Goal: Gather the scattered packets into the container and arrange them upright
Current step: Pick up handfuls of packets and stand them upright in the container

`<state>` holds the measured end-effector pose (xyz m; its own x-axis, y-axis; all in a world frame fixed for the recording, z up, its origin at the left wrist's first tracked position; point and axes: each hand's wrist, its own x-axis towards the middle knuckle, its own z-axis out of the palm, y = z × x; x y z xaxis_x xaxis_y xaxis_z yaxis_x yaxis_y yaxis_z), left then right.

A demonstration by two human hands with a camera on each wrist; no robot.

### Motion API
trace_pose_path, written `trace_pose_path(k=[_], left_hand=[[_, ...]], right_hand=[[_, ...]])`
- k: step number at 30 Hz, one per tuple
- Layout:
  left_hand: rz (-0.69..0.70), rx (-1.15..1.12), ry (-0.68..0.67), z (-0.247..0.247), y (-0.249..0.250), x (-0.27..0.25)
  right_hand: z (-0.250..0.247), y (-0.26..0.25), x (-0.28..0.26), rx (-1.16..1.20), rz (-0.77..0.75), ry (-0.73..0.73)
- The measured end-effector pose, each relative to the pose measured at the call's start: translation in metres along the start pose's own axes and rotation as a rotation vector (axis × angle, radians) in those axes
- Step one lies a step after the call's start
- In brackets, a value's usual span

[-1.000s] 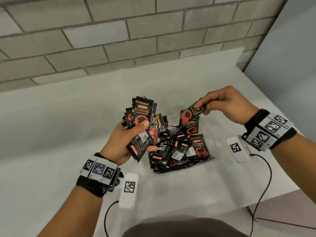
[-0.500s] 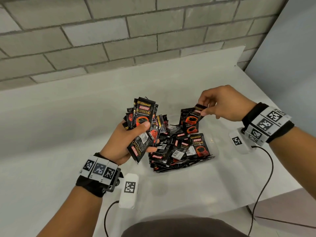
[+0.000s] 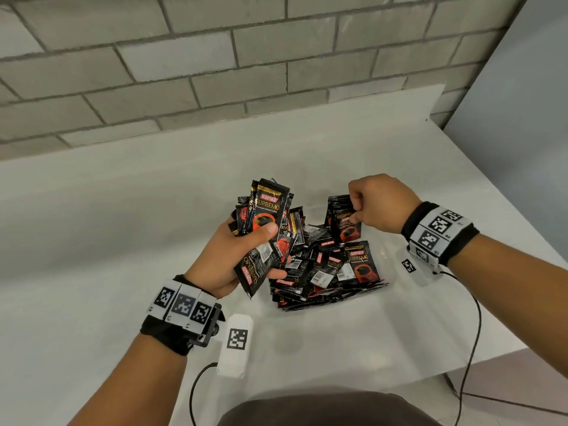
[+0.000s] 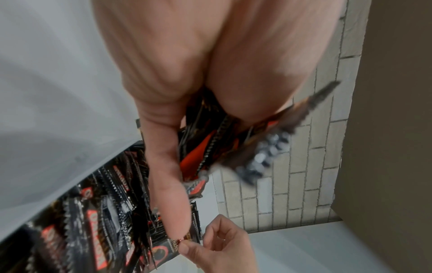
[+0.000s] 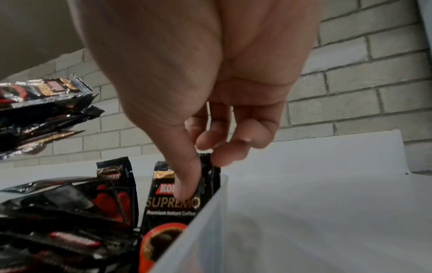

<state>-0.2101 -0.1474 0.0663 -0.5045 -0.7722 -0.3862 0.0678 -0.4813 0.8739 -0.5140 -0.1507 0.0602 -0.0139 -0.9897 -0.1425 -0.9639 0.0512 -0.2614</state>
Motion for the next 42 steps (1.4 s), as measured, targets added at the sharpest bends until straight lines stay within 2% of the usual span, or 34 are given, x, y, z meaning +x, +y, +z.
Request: trace_pose_path(k=[6, 9, 12, 16, 23, 27, 31, 36, 42], left_hand=[[-0.006, 0.018, -0.02, 0.004, 0.003, 0.0], [-0.03, 0.04, -0.086, 0.01, 0.005, -0.001], [-0.059, 0.062, -0.176, 0.019, 0.006, -0.002], [-0.08, 0.029, -0.233, 0.028, 0.006, -0.004], [-0.089, 0.056, -0.233, 0.024, 0.002, -0.007], [-0.091, 0.03, -0.216, 0.019, 0.003, -0.006], [-0.064, 0.034, -0.161, 0.013, 0.005, -0.006], [-0.044, 0.022, -0.101, 0.005, 0.008, -0.007], [-0.031, 0.036, -0.077, 0.004, 0.008, -0.007]], right_hand=[[-0.015, -0.008, -0.007, 0.044, -0.077, 0.041], [-0.035, -0.033, -0.019, 0.37, -0.199, 0.123], [-0.046, -0.063, -0.031, 0.574, -0.275, 0.082], [-0.037, -0.069, -0.029, 0.598, -0.221, 0.083], [-0.034, -0.057, -0.032, 0.776, -0.154, 0.003], [-0.04, -0.042, -0.033, 0.82, -0.122, 0.017], [-0.053, -0.018, -0.036, 0.772, -0.066, 0.039], [-0.052, 0.01, -0.034, 0.49, 0.013, 0.066], [-0.025, 0.014, -0.026, 0.177, -0.094, 0.009]])
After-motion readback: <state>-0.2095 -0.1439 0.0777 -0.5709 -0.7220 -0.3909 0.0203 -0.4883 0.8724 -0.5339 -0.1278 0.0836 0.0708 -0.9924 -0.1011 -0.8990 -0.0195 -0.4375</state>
